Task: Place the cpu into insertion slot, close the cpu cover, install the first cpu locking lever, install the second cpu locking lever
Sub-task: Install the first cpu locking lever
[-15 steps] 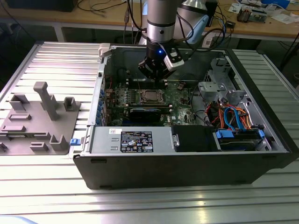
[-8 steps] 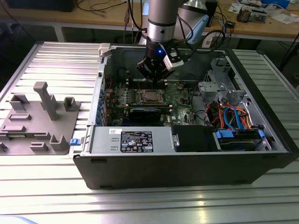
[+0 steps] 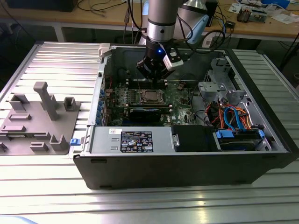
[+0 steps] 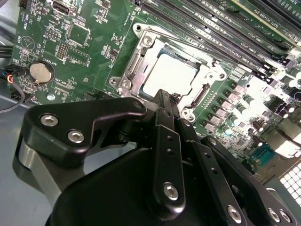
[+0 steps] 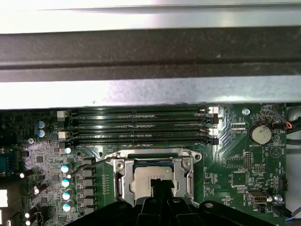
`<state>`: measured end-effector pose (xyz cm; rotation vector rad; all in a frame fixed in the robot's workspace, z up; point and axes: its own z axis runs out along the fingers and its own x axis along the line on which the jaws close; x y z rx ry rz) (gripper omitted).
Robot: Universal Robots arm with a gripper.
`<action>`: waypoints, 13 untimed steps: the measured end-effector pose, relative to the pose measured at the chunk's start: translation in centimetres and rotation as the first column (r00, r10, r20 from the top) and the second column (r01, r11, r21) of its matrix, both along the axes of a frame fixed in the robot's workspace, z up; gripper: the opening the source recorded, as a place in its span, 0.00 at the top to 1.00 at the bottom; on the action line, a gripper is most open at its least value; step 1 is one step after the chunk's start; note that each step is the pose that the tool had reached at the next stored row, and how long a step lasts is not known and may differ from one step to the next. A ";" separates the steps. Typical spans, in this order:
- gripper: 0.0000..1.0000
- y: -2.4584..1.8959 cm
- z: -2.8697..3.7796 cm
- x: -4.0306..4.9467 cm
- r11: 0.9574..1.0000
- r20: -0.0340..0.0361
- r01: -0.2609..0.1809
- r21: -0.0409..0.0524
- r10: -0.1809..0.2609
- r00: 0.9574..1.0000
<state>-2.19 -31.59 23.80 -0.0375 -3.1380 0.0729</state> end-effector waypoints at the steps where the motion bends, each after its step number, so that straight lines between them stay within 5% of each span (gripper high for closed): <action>1: 0.89 0.00 0.01 -0.01 1.000 0.000 0.000 0.000 0.000 1.000; 13: 0.89 0.00 0.60 -0.02 1.000 0.000 0.000 0.000 0.000 1.000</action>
